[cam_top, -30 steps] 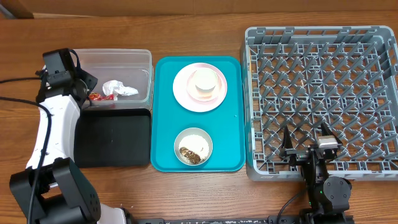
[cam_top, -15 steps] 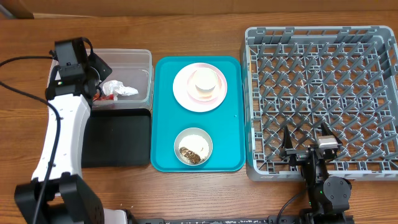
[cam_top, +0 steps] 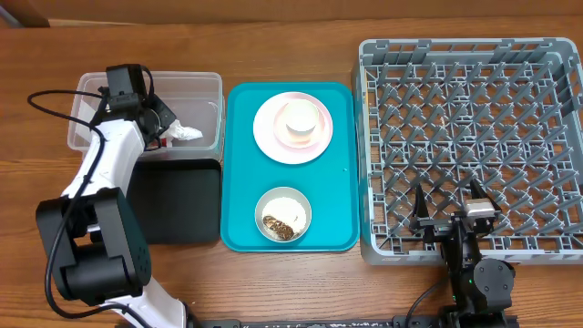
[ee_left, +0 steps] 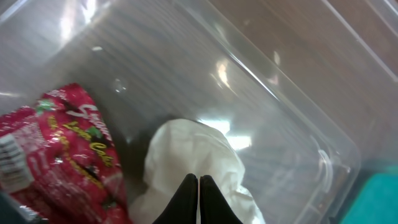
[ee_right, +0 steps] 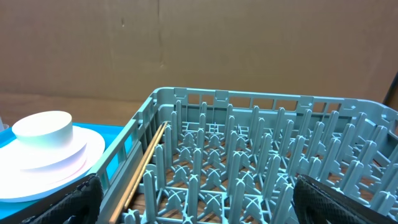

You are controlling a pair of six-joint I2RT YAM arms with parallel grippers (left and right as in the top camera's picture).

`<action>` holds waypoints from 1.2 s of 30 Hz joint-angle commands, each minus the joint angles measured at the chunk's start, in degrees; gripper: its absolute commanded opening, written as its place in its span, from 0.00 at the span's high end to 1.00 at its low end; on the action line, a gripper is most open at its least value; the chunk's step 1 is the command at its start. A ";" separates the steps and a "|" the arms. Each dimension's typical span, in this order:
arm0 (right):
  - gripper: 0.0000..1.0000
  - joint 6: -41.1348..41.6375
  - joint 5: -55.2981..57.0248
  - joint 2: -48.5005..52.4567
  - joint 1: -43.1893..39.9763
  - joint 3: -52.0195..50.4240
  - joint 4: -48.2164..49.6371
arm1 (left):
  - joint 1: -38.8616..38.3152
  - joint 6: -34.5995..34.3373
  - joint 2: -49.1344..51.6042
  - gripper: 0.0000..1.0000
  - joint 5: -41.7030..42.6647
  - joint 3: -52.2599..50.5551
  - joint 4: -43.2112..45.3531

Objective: Sort waste into correct bins and load items into the dishwasher

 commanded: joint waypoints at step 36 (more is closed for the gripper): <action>0.00 -0.04 -0.11 -0.68 0.33 -0.61 0.28 | -16.61 11.28 -4.87 0.94 28.94 22.97 -41.27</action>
